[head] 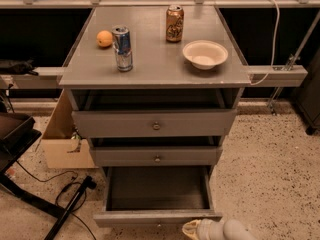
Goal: Close bottom drawer
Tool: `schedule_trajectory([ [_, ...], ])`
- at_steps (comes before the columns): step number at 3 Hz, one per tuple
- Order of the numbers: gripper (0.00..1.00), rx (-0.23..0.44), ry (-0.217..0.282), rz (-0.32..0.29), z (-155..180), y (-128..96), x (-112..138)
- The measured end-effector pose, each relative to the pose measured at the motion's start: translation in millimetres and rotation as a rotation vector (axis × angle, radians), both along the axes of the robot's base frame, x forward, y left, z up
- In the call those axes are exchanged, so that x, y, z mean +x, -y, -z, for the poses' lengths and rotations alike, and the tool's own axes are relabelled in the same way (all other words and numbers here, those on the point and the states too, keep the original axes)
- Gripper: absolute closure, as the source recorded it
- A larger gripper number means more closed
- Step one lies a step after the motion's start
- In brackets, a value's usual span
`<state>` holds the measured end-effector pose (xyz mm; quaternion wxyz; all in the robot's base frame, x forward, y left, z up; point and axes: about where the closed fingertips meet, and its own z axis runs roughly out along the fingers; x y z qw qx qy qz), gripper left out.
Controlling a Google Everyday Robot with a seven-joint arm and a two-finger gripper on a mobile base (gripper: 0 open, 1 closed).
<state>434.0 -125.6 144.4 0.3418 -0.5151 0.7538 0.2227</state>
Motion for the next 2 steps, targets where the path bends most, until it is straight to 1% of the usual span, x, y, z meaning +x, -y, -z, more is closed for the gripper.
schedule_trajectory([
  [1,1.0,0.008,0.04,0.019,-18.4,-13.1,32.3],
  [2,1.0,0.008,0.04,0.019,-18.4,-12.6,30.6],
])
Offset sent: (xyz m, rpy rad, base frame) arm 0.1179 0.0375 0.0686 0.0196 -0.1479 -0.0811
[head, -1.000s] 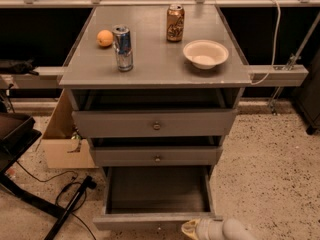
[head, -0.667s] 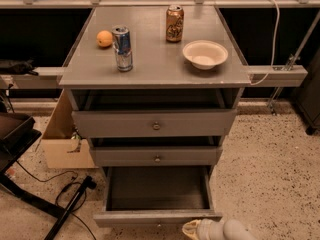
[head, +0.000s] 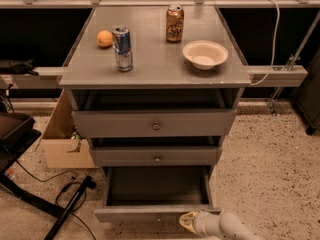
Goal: Close bottom drawer
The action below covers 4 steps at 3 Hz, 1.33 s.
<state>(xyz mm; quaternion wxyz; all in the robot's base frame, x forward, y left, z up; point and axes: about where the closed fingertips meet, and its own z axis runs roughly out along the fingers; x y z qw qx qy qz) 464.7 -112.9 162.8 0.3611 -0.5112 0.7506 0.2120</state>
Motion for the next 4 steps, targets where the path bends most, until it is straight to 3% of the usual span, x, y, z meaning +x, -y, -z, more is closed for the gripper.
schedule_trajectory([
  [1,1.0,-0.003,0.03,0.018,-14,-7,24],
  [3,1.0,-0.014,0.039,0.034,-17,-7,33],
  [4,1.0,0.021,0.037,0.065,23,-18,27],
])
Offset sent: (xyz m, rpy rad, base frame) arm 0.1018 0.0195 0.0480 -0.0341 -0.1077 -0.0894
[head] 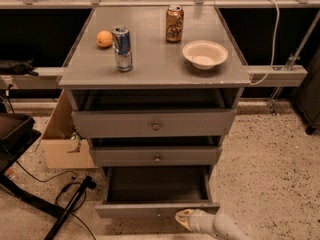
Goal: Close bottom drawer
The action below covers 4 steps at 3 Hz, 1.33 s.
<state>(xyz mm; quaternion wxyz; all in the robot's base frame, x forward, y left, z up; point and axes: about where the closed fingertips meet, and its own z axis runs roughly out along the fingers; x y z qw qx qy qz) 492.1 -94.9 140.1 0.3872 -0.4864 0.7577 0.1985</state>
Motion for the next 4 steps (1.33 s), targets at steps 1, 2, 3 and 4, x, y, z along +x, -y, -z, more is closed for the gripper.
schedule_trajectory([
  [1,1.0,0.008,0.009,0.037,35,1,11],
  [2,1.0,-0.003,0.023,0.044,41,6,20],
  [3,1.0,-0.027,0.047,0.051,37,15,35],
  [4,1.0,-0.057,0.072,0.061,30,26,49],
])
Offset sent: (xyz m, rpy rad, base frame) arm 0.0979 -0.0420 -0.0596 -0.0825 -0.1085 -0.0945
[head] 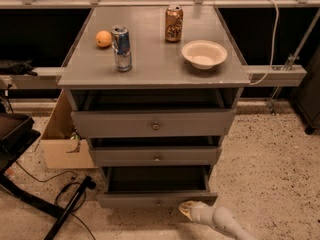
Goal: Close bottom drawer
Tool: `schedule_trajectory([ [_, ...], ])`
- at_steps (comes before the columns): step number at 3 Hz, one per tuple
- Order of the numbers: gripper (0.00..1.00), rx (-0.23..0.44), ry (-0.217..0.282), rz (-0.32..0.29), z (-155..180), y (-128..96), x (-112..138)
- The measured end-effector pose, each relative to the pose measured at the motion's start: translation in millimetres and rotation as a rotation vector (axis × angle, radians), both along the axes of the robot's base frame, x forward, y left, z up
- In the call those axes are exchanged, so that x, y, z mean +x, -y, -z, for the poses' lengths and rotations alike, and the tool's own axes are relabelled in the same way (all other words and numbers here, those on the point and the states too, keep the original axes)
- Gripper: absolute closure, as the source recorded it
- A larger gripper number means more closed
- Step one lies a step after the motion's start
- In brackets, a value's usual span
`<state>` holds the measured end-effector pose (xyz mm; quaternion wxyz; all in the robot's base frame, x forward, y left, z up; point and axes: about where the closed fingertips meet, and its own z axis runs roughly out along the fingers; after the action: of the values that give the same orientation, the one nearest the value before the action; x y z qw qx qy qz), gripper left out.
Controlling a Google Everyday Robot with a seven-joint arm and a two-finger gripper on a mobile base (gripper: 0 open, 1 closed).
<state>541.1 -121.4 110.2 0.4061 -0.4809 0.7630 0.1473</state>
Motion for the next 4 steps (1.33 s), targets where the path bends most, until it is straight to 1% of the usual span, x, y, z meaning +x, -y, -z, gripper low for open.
schedule_trajectory([
  [1,1.0,-0.039,0.034,0.011,-11.8,10.6,26.2],
  [2,1.0,-0.039,0.034,0.011,-11.8,11.0,24.7],
  [3,0.82,-0.039,0.034,0.011,-11.8,11.0,24.7],
  [4,0.58,-0.039,0.034,0.011,-11.7,10.9,24.7],
])
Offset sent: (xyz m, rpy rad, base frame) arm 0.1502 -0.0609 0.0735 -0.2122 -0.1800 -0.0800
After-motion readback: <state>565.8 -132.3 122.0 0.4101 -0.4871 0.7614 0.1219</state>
